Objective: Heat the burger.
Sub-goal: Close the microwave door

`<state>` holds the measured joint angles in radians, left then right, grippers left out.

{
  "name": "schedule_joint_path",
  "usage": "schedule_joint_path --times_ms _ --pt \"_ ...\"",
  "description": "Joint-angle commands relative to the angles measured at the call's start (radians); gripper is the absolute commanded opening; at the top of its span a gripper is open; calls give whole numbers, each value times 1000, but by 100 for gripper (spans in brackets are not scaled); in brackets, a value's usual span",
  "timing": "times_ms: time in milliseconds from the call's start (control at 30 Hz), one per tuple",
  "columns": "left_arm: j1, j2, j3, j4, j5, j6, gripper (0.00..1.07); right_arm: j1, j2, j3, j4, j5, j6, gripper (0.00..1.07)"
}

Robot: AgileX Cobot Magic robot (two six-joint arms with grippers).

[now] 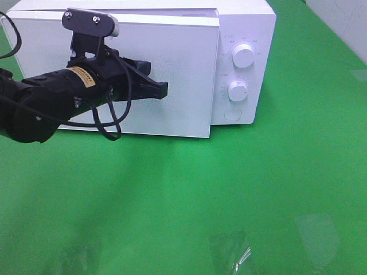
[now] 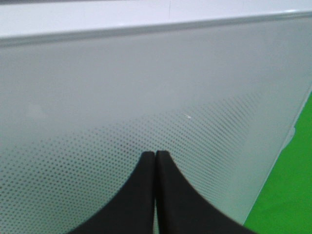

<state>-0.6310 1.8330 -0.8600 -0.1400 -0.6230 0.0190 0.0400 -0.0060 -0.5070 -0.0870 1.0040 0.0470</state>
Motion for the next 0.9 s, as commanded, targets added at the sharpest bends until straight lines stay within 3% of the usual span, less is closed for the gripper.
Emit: schedule_joint_path --times_ms 33,367,900 --pt "-5 22 -37 -21 7 1 0 -6 -23 0 -2 -1 -7 75" --pt "-5 67 -79 -30 9 1 0 -6 -23 0 -2 -1 -7 75" --pt "-5 166 -224 -32 47 1 0 -6 -23 0 -1 -1 -7 75"
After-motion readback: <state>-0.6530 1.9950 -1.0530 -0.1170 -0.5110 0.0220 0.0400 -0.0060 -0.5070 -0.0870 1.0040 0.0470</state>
